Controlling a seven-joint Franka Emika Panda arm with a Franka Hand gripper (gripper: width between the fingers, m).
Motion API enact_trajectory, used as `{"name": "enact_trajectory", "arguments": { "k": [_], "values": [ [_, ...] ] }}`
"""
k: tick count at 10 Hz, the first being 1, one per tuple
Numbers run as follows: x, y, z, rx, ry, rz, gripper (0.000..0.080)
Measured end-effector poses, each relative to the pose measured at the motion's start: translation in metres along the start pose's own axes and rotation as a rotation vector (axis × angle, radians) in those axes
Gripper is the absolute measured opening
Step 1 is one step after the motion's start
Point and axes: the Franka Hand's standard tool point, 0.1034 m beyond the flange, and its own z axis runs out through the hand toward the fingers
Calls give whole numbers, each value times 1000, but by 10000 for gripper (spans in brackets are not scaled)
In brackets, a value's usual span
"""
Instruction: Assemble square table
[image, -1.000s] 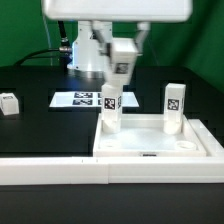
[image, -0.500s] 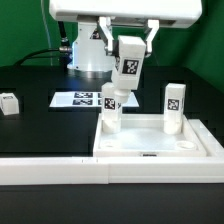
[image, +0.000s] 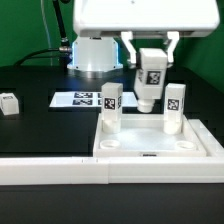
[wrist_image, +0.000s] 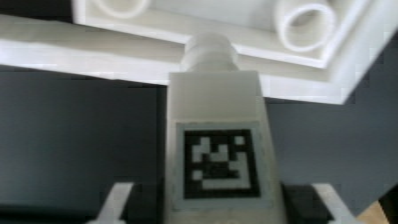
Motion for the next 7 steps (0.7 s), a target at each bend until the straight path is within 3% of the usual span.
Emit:
{"name": "enact_trajectory", "arguments": {
  "k": [1,3,5,6,7],
  "values": [
    [10,-18,-3,17,-1,22,288],
    [6,-10,0,9,-4,1,288],
    [5,-11,0,10,-3,0,288],
    [1,-10,2,-10,80,-3,288],
    [-13,-15,7,-11,97,2,288]
  ]
}}
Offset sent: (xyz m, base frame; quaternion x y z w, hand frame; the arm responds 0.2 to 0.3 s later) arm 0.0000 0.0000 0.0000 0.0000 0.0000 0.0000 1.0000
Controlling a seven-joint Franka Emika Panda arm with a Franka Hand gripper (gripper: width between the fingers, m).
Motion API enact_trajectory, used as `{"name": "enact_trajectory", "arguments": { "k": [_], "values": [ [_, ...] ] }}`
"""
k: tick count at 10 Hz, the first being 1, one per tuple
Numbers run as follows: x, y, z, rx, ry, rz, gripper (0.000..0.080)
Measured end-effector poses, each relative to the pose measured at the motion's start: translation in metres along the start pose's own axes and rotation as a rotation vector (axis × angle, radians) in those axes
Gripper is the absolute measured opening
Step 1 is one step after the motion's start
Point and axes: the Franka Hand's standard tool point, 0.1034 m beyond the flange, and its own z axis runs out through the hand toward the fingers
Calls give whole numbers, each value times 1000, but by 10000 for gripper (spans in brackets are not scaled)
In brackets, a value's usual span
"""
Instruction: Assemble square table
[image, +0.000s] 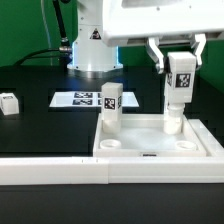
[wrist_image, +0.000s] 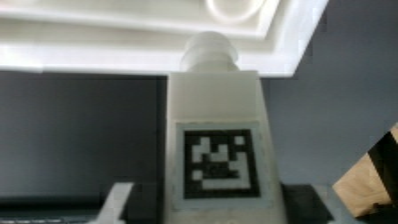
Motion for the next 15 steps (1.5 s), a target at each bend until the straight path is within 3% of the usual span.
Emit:
{"name": "enact_trajectory", "arguments": {
  "k": [13,15],
  "values": [
    [-21,-7,37,0,6,-2,288],
    [-18,-9,40,-2,27,-4,288]
  ]
}}
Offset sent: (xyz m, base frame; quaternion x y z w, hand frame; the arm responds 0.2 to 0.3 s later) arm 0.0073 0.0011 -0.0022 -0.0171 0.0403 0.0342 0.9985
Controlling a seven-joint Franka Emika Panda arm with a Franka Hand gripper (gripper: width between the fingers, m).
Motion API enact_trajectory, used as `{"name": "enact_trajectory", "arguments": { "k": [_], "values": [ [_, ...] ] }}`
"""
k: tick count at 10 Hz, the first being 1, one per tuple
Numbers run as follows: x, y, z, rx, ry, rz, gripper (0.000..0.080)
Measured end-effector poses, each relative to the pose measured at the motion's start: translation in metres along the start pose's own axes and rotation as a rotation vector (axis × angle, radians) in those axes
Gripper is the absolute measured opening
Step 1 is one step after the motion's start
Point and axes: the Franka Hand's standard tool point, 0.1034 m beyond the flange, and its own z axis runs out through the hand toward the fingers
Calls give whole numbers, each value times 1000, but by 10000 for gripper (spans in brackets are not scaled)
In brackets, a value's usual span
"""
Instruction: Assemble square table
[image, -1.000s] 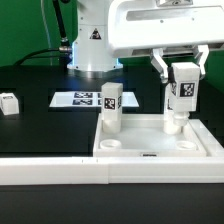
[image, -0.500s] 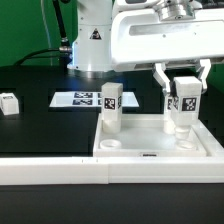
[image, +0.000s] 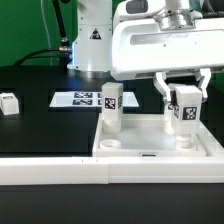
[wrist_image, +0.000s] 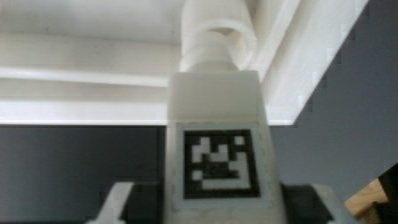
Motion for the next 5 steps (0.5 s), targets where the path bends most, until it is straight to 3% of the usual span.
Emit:
{"name": "enact_trajectory", "arguments": {
  "k": [5],
  "values": [
    [-8,-4,12,2,-11,-6,288]
  ]
}}
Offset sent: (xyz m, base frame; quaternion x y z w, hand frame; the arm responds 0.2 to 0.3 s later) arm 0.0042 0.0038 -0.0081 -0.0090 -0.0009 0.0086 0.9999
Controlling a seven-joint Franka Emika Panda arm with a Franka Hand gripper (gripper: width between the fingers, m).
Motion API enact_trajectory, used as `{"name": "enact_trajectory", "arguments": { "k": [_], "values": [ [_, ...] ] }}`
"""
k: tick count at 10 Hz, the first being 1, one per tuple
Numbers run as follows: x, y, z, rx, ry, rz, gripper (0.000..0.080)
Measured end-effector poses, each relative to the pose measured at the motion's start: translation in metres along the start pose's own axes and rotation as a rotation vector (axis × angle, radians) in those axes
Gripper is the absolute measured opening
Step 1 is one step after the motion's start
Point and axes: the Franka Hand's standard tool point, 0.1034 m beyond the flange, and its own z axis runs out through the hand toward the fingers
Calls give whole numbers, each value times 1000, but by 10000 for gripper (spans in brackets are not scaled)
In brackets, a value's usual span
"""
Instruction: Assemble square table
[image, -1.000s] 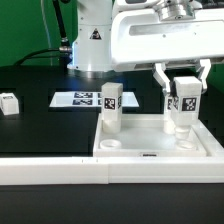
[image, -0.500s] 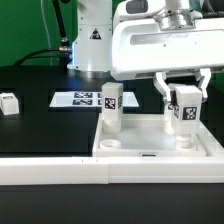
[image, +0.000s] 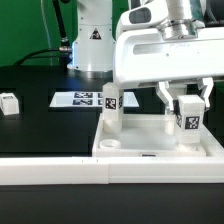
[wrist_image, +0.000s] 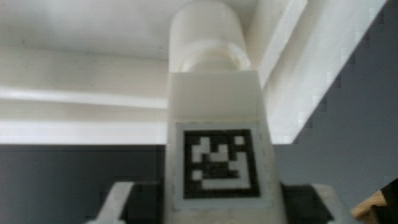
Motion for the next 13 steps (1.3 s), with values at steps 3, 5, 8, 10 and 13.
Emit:
{"name": "enact_trajectory", "arguments": {
  "k": [3,5,8,10,13],
  "values": [
    [0,0,0,0,0,0,289],
    [0,0,0,0,-1,0,480],
    [0,0,0,0,-1,0,639],
    [0,0,0,0,-1,0,648],
    [-1,5,-2,17,-121,22,649]
  ]
}}
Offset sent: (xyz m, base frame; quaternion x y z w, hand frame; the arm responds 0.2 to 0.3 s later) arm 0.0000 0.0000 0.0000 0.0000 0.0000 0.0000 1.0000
